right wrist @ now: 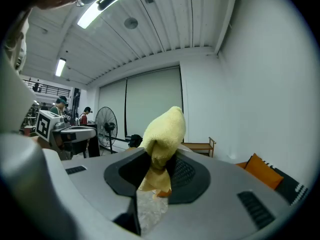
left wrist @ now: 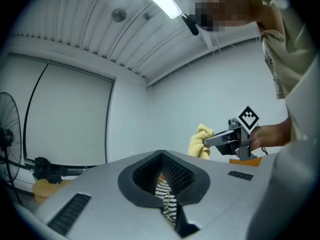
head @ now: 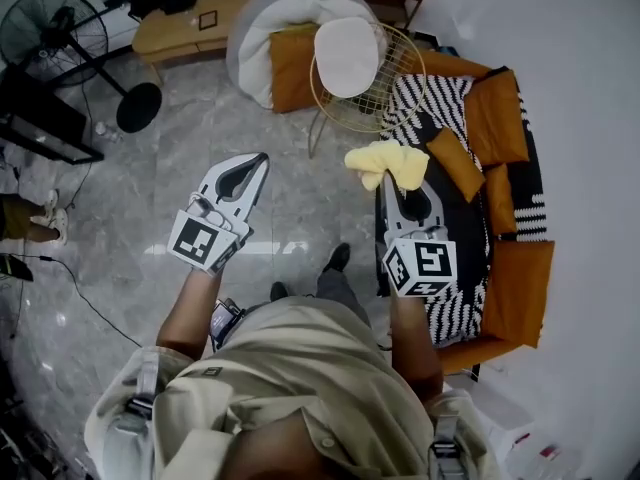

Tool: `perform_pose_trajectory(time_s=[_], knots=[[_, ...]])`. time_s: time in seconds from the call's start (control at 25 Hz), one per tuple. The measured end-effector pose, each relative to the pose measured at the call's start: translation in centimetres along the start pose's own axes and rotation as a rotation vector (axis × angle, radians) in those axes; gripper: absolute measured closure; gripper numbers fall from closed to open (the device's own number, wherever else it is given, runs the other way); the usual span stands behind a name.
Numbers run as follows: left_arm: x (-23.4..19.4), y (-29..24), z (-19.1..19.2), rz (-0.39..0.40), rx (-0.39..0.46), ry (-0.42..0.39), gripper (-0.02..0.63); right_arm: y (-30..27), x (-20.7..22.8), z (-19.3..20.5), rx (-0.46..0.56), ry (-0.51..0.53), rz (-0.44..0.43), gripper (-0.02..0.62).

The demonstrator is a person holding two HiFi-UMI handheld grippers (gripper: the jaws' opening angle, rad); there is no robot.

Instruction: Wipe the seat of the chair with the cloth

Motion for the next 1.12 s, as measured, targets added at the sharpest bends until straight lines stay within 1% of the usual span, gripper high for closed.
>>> perform_pose_trajectory(time_s=[0.28, 0.56, 0.68, 0.88, 1.12], knots=[[-0.1, -7.0, -1.9, -0.106, -0.024, -0.026, 0.591, -6.0, 7.6, -2.2, 0.022, 0.007, -0.109, 0.482], [0.6, -13.9, -2.7, -0.161, -0.054, -0.036, 0.591, -10.5, 14.4, -3.1, 0.027, 0.001, -0.179, 0.482], [1.0, -16.3, -3.2, -0.166, -0.057, -0.048, 0.591, -11.5, 16.7, -3.2, 0.031, -0.004, -0.191, 0.482], [0.5, -19.3, -3.7, -0.162, -0.07, -0.059, 0.591, -13.3, 19.2, -3.5, 0.035, -0.02, -0.188, 0.482], [-3.0, -22.3, -3.5, -0.139, -0.073, -0.056, 0.591, -16.1, 20.2, -3.7, 0.015, -0.03, -0.155, 0.482]])
Point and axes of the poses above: the fingertips, and each gripper's own axes: y backward along the fingers, x to its right, z out of its underside, the point moved 7 cm from there along y, backward along the fingers, and after that the axes turned 3 degrees about -x, right-handed, at the moved point
